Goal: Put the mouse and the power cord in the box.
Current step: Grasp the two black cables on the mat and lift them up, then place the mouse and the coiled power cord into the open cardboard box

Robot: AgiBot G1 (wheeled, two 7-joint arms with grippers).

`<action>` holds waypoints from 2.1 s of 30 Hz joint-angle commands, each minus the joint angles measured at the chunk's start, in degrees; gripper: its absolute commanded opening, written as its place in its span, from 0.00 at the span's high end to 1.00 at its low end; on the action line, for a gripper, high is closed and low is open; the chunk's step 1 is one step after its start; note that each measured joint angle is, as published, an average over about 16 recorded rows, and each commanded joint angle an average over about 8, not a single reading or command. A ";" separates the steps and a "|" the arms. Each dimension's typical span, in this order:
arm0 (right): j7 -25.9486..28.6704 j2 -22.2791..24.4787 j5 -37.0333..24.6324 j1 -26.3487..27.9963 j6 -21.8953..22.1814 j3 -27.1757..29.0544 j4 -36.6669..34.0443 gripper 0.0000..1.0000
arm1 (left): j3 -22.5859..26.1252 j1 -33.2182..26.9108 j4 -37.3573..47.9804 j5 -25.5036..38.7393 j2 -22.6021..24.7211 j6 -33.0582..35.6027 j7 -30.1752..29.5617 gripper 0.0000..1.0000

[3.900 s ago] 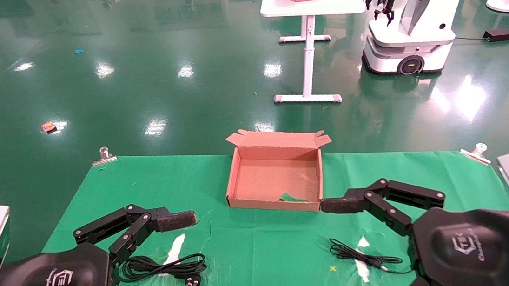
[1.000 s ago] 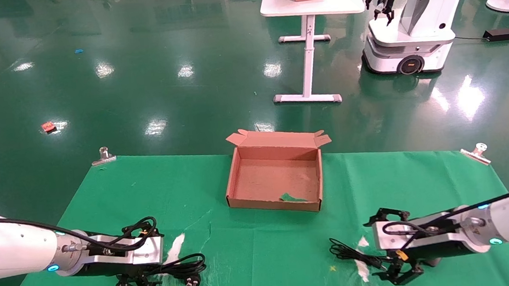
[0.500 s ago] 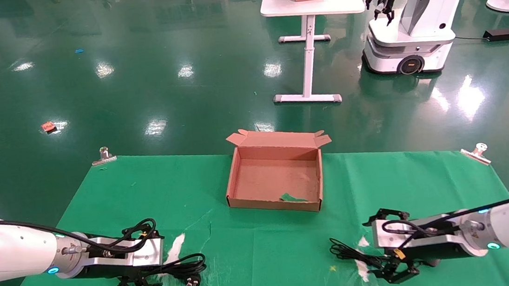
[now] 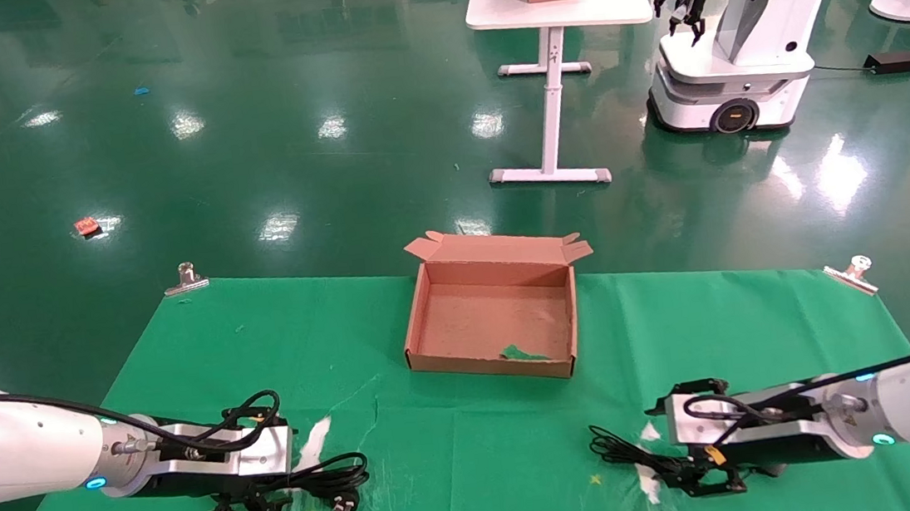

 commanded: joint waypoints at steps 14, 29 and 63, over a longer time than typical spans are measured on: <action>0.06 0.05 -0.11 0.02 -0.09 -0.07 0.15 1.00 | 0.04 0.04 -0.16 0.01 -0.04 -0.02 -0.09 1.00; 0.20 0.62 0.15 0.63 -0.53 0.10 0.30 1.00 | -0.23 -0.22 -0.16 -0.49 -0.36 0.32 -0.32 1.00; 5.91 -11.03 5.34 16.70 14.68 4.12 3.10 1.00 | -13.77 -18.38 0.76 -19.71 4.94 -7.64 -12.16 1.00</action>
